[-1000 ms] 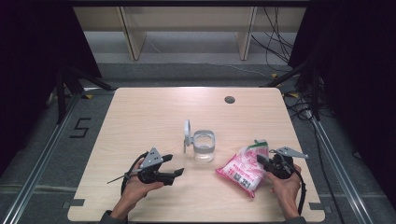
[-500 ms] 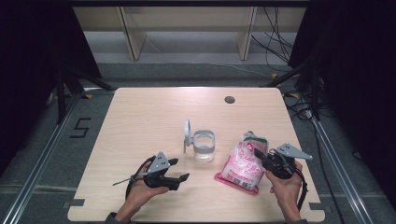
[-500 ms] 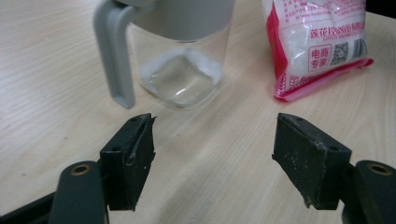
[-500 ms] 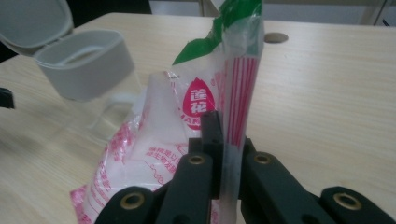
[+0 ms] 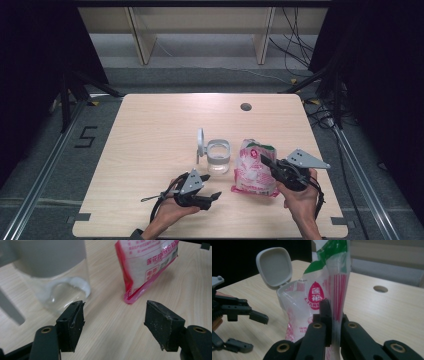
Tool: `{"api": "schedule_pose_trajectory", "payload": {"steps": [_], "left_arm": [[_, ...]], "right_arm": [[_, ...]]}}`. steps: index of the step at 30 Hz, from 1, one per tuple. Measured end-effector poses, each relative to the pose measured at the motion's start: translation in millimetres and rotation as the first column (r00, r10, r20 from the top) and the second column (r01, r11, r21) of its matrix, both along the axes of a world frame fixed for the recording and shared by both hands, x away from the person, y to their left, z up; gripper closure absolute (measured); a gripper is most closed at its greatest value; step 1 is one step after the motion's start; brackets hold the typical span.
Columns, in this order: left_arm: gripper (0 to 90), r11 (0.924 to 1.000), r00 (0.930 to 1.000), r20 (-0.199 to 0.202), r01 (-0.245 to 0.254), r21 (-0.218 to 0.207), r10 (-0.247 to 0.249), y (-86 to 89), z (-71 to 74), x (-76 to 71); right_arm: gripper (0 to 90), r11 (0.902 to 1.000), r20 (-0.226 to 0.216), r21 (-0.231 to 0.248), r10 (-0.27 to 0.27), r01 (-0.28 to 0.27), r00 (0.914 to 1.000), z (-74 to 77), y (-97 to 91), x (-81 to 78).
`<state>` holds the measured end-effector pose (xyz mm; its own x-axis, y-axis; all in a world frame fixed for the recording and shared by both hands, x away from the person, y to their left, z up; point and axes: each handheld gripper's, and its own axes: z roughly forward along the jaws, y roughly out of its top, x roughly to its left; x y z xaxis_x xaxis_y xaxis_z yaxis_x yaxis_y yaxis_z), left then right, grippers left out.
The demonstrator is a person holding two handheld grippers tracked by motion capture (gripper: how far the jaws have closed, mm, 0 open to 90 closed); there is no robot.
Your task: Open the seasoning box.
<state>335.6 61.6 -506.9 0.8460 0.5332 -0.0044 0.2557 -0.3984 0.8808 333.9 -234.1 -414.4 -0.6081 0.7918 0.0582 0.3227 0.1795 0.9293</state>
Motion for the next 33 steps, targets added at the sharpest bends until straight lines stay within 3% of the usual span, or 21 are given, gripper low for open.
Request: {"api": "schedule_pose_trajectory", "payload": {"steps": [1, 3, 4, 6, 9, 10, 11, 14, 15, 19, 21, 22, 23, 24, 28, 30, 33], "left_arm": [[31.5, 0.9999, 0.9999, 0.015, -0.001, 0.013, 0.001, -9.3, -0.1, 2.9], [31.6, 1.0000, 0.9999, 0.012, 0.006, 0.004, -0.006, -13.3, 0.1, 4.6], [31.8, 0.9999, 0.9997, 0.024, 0.007, 0.007, -0.007, -17.7, 1.1, 5.8], [31.9, 0.9999, 0.9993, 0.034, 0.012, 0.005, -0.012, -27.6, 2.4, 6.4], [32.0, 0.9999, 0.9993, 0.034, 0.013, 0.003, -0.013, -34.7, 1.5, 9.0], [32.5, 0.9999, 0.9992, 0.038, 0.009, 0.005, -0.009, -39.0, 0.9, 11.2], [33.0, 1.0000, 0.9995, 0.029, 0.009, -0.002, -0.009, -43.4, 0.1, 11.6], [32.9, 0.9996, 0.9989, 0.042, 0.020, 0.020, -0.021, -55.0, -0.3, 12.3], [31.9, 0.9995, 0.9989, 0.045, 0.013, 0.027, -0.015, -58.8, -0.7, 11.9], [31.2, 0.9997, 0.9990, 0.045, -0.001, 0.024, 0.000, -71.2, -1.7, 11.4], [32.0, 0.9996, 0.9976, 0.066, -0.020, 0.018, 0.018, -79.8, -2.0, 12.7], [32.7, 0.9989, 0.9968, 0.064, -0.047, -0.010, 0.047, -84.7, -0.6, 14.4], [33.6, 0.9989, 0.9968, 0.064, -0.047, -0.010, 0.047, -84.7, -0.6, 14.4], [34.7, 0.9975, 0.9975, 0.039, -0.058, -0.040, 0.060, -87.0, 0.2, 14.8], [42.4, 0.9968, 0.9953, 0.069, -0.066, -0.044, 0.069, -92.4, 3.4, 16.9], [44.4, 0.9916, 0.9934, 0.058, -0.093, -0.090, 0.098, -95.4, 2.9, 14.6], [57.0, 0.9834, 0.9915, 0.045, -0.115, -0.140, 0.122, -97.7, -0.6, 14.8]], "right_arm": [[90.0, 0.9994, 0.023, -0.035, 0.002, -0.001, 0.9997, 4.9, 4.2, 1.0], [90.0, 0.9994, 0.033, -0.029, 0.019, -0.018, 0.9993, 6.8, 5.4, 2.8], [90.0, 0.9999, 0.016, -0.013, 0.003, -0.002, 0.9999, 9.4, 7.1, 1.2], [90.0, 0.9996, 0.053, -0.021, 0.017, -0.016, 0.9984, 15.1, 7.6, 7.4], [90.0, 0.9984, 0.054, -0.055, 0.012, -0.009, 0.9984, 19.2, 7.2, 8.4], [90.0, 0.9994, 0.042, -0.036, 0.001, 0.000, 0.9991, 19.7, 9.5, 7.8], [90.0, 0.9982, 0.054, -0.058, 0.015, -0.012, 0.9984, 21.4, 7.9, 11.6], [90.0, 0.9987, 0.047, -0.051, 0.006, -0.004, 0.9989, 27.3, 6.9, 13.5], [90.0, 0.9984, 0.074, -0.054, 0.020, -0.016, 0.9971, 35.4, 6.0, 14.6], [90.0, 0.9987, 0.076, -0.051, 0.009, -0.005, 0.9971, 48.0, 6.8, 12.7], [90.0, 0.9975, 0.125, -0.058, 0.046, -0.039, 0.9911, 62.5, 7.5, 14.7], [90.0, 0.9983, 0.102, -0.044, 0.043, -0.039, 0.9939, 65.4, 8.3, 13.5], [90.0, 0.9986, 0.102, -0.038, 0.040, -0.036, 0.9939, 68.9, 9.1, 12.8], [90.0, 0.9989, 0.108, -0.035, 0.034, -0.031, 0.9935, 71.4, 10.2, 12.1], [90.0, 0.9985, 0.107, -0.022, 0.053, -0.050, 0.9928, 74.8, 11.0, 12.8], [90.0, 0.9980, 0.107, -0.037, 0.054, -0.050, 0.9928, 74.4, 11.9, 13.6], [90.0, 0.9970, 0.102, -0.045, 0.067, -0.063, 0.9925, 72.1, 15.8, 12.6]]}}
